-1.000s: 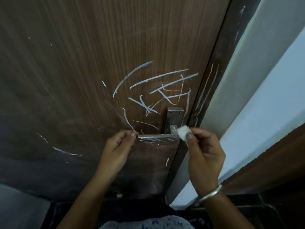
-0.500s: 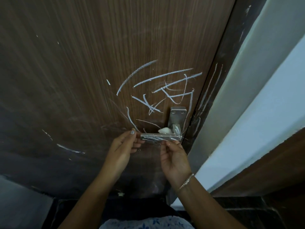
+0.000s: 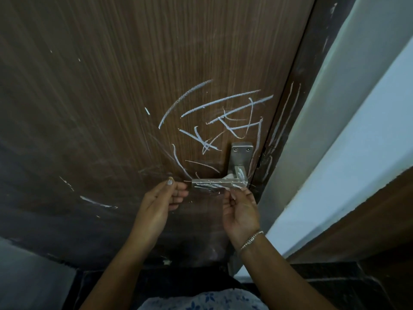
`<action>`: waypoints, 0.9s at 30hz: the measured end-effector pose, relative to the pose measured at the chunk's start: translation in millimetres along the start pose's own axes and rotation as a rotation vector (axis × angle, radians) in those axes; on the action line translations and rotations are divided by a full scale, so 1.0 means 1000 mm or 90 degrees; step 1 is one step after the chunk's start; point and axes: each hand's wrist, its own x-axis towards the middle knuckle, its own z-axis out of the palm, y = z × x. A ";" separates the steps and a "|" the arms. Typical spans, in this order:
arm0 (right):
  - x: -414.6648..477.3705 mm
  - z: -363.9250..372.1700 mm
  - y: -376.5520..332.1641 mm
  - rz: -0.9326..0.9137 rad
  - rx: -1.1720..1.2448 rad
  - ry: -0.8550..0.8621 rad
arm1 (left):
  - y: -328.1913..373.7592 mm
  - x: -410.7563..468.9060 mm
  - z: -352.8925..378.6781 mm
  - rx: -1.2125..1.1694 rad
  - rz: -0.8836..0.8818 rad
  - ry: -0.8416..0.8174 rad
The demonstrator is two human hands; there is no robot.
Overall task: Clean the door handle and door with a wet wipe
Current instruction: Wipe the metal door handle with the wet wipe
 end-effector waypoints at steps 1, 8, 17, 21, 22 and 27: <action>0.001 -0.002 -0.001 -0.017 -0.019 0.001 | -0.001 0.000 0.001 0.002 -0.003 -0.001; -0.001 -0.003 -0.011 -0.130 -0.116 -0.027 | 0.003 0.000 0.015 -0.018 0.022 -0.013; 0.000 -0.047 -0.003 -0.065 -0.107 0.088 | 0.005 -0.003 0.021 0.026 0.125 0.007; 0.003 -0.049 -0.002 -0.117 -0.128 0.065 | 0.007 -0.002 0.022 0.063 0.173 0.016; 0.002 -0.048 -0.002 -0.128 -0.132 0.057 | 0.008 -0.002 0.024 0.068 0.182 0.022; -0.002 -0.029 -0.002 -0.207 -0.201 -0.037 | 0.010 -0.001 0.026 0.093 0.203 0.048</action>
